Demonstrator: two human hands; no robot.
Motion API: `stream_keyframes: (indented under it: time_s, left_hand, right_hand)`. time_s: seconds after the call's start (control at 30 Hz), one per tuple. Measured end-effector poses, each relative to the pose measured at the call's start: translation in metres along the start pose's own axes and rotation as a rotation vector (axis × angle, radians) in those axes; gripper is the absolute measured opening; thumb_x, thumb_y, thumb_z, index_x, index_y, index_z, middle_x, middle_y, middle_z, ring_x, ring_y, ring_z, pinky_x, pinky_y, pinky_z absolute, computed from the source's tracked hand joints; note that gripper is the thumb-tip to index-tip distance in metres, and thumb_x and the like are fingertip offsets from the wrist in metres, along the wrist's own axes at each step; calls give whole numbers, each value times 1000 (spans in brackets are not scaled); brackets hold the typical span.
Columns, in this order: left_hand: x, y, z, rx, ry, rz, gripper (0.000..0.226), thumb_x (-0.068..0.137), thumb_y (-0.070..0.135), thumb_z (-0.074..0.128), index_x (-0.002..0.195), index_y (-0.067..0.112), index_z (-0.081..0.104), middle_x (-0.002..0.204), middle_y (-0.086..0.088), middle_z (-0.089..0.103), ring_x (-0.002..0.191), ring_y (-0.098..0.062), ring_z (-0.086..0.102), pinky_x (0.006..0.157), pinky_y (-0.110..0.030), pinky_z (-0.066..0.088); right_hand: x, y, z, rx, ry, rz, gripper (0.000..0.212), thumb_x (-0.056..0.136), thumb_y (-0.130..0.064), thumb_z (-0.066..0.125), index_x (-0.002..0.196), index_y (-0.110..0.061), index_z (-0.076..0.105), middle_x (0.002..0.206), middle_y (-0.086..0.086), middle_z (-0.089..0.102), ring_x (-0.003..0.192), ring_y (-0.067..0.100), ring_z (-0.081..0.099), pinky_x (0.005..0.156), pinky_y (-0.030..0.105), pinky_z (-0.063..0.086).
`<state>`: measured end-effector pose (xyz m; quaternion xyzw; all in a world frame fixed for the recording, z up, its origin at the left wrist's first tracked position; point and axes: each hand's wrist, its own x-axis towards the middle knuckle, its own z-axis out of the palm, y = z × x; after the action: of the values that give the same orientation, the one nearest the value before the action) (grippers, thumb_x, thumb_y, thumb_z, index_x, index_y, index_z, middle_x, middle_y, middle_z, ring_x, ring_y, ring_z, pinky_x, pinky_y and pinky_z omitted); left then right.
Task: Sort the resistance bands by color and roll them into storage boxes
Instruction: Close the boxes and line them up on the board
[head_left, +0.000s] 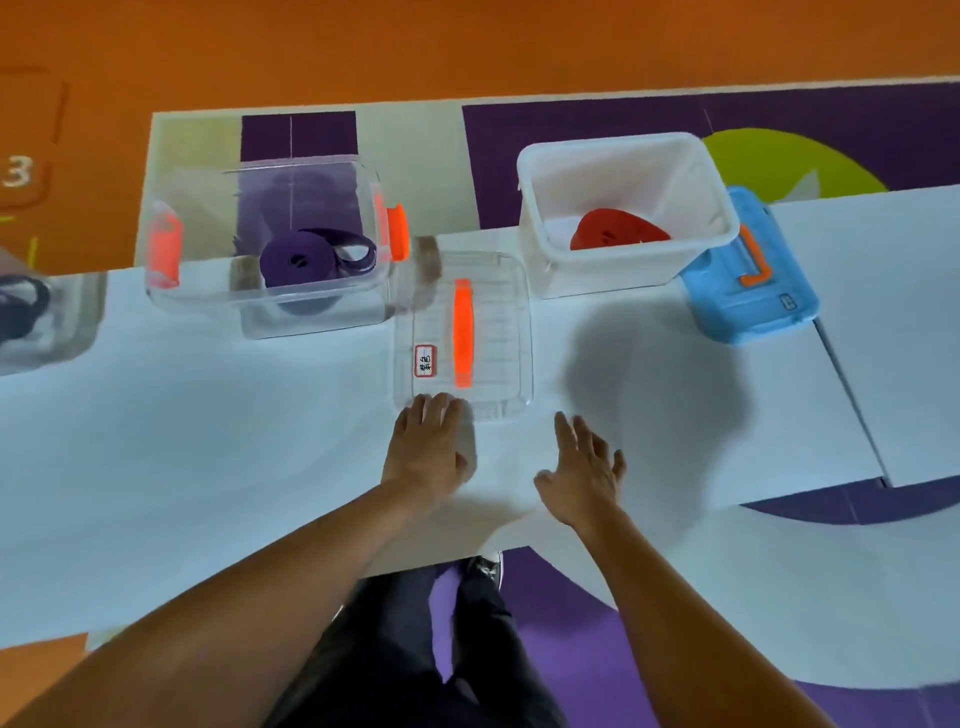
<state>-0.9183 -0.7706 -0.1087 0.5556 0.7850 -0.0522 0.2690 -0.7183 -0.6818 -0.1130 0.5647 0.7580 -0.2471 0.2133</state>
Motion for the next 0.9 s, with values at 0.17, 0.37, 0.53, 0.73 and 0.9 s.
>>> stream_keyframes:
  time_s: [0.17, 0.37, 0.53, 0.73, 0.9]
  left_hand:
    - [-56, -21, 35, -32, 118, -43, 67, 83, 34, 65, 145, 16, 49, 142, -5, 55, 137, -32, 48, 113, -44, 40]
    - [-98, -63, 41, 177, 189, -131, 45, 75, 30, 72, 115, 9, 70, 133, -14, 65, 114, -41, 62, 95, -49, 50]
    - [-116, -93, 31, 169, 201, -361, 31, 81, 27, 77, 111, 20, 76, 154, -18, 46, 129, -47, 53, 104, -57, 42]
    - [-139, -74, 47, -273, 151, -649, 70, 94, 32, 64, 156, 19, 34, 158, -19, 35, 135, -43, 44, 108, -51, 39]
    - [-148, -56, 59, -868, 151, -711, 74, 96, 30, 59, 160, 18, 24, 147, -12, 52, 128, -34, 57, 103, -39, 46]
  right_hand:
    - [4, 0, -7, 94, 75, 3, 70, 95, -23, 54, 159, -28, 24, 166, -3, 24, 150, 24, 26, 124, 48, 15]
    - [4, -10, -6, 148, 168, 2, 56, 93, -19, 53, 147, -21, 41, 157, 3, 34, 135, 29, 41, 109, 41, 31]
    - [10, -34, -12, 97, 210, -235, 61, 93, -21, 57, 150, -20, 38, 160, 5, 33, 146, 30, 32, 116, 44, 27]
    - [34, -85, -41, -10, 44, -443, 81, 96, -36, 58, 163, -19, 14, 169, 6, 17, 155, 27, 21, 124, 44, 21]
    - [45, -100, -28, 196, -152, -311, 83, 92, -41, 58, 161, -18, 20, 164, 7, 32, 150, 32, 31, 120, 49, 30]
